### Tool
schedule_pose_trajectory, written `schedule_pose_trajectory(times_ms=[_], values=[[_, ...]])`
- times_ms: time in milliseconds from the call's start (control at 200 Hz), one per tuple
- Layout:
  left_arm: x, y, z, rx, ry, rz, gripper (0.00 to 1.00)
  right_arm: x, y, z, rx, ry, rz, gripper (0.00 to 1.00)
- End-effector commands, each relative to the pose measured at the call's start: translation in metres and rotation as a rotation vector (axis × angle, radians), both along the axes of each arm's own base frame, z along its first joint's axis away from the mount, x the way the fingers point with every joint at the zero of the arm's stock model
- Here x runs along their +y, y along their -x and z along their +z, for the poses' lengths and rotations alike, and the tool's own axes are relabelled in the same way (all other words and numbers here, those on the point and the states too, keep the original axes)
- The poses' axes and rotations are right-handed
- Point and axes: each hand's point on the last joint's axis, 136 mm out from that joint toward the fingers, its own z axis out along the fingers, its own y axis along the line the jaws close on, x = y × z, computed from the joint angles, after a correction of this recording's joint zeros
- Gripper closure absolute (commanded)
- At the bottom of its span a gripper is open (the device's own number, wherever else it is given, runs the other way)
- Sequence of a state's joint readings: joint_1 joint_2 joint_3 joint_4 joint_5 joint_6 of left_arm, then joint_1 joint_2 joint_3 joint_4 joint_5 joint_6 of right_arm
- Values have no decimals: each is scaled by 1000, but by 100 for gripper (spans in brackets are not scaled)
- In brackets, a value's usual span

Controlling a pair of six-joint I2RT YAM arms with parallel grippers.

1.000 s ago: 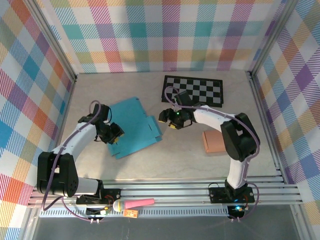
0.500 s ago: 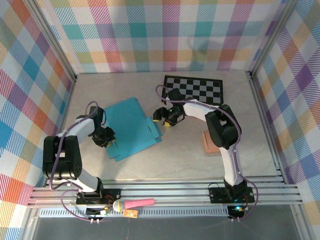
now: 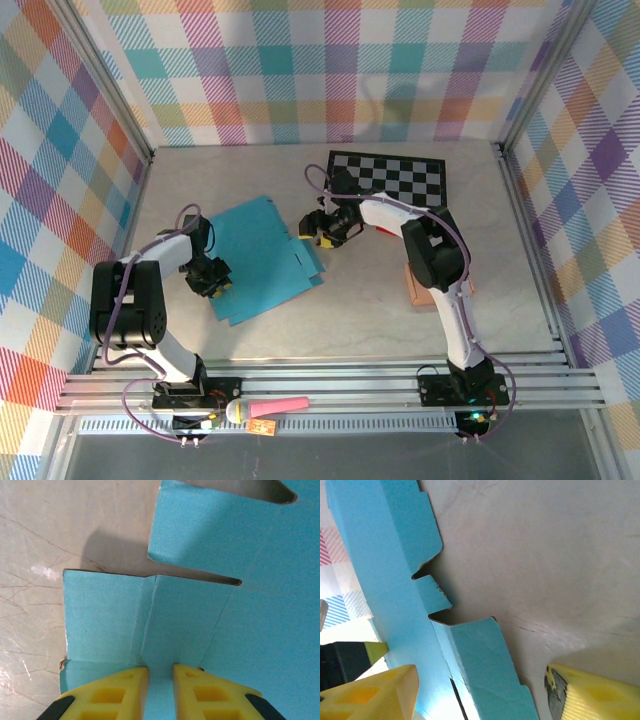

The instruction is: Fold the paper box

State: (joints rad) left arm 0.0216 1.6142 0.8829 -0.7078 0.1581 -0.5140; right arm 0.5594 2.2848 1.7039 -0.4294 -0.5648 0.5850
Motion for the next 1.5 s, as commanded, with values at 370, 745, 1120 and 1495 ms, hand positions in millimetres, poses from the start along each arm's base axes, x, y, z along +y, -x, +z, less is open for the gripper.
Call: schedule_pose_trajectory(times_ms=[370, 745, 1120, 1495], values=[[3, -1, -14, 37, -21, -33, 79, -46, 45, 51, 29, -66, -342, 37], [1, -2, -13, 38, -15, -53, 80, -32, 78, 18, 339, -287, -720, 44], [0, -2, -12, 34, -9, -61, 81, -34, 77, -2, 403, -288, -823, 50], [-1, -4, -11, 27, -7, -64, 81, -28, 85, -1, 394, -278, -830, 49]])
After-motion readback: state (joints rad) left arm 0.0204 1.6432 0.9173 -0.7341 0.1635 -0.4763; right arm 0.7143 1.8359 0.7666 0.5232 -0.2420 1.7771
